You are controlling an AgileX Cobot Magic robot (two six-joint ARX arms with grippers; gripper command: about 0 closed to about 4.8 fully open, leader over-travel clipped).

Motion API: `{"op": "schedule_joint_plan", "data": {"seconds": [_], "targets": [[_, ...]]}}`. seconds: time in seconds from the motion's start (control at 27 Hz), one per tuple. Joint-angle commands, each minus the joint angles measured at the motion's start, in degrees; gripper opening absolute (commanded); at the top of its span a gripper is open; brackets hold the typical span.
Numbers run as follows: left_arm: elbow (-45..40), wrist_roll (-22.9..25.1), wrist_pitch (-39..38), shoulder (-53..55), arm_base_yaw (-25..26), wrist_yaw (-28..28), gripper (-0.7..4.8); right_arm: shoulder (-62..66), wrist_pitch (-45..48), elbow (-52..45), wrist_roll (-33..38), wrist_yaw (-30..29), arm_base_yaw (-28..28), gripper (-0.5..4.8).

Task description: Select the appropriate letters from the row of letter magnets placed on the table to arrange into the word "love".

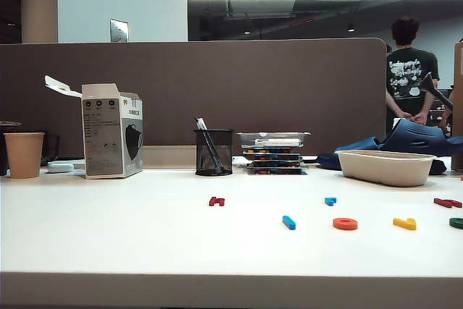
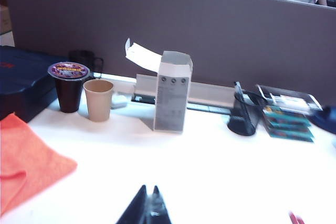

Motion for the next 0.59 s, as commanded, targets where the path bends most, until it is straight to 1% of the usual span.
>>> {"op": "schedule_joint_plan", "data": {"seconds": [0.04, 0.3, 0.37, 0.41, 0.45, 0.59], "targets": [[-4.9, -0.3, 9.2, 0.1, 0.0, 1.4, -0.05, -0.4, 3.3, -2.3, -1.9, 0.0, 0.0, -0.06], [-18.1, -1.0, 21.1, 0.1, 0.0, 1.2, -0.05, -0.4, 9.3, -7.2, -3.1, 0.2, 0.0, -0.06], [-24.7, -1.0, 29.1, 0.0, 0.0, 1.2, -0.05, -0.4, 9.4, -8.1, -3.5, 0.2, 0.0, -0.06], [-27.5, -1.0, 33.0, 0.0, 0.0, 1.2, -0.05, -0.4, 9.5, -8.7, -4.8, 0.2, 0.1, -0.06], [-29.4, -1.0, 35.5, 0.0, 0.0, 1.2, -0.05, -0.4, 8.5, -8.9, -5.6, 0.2, 0.0, -0.06], [-31.9, 0.8, 39.1, 0.0, 0.0, 1.2, -0.05, -0.4, 7.8, -8.9, -6.1, 1.2, 0.0, -0.05]]}}
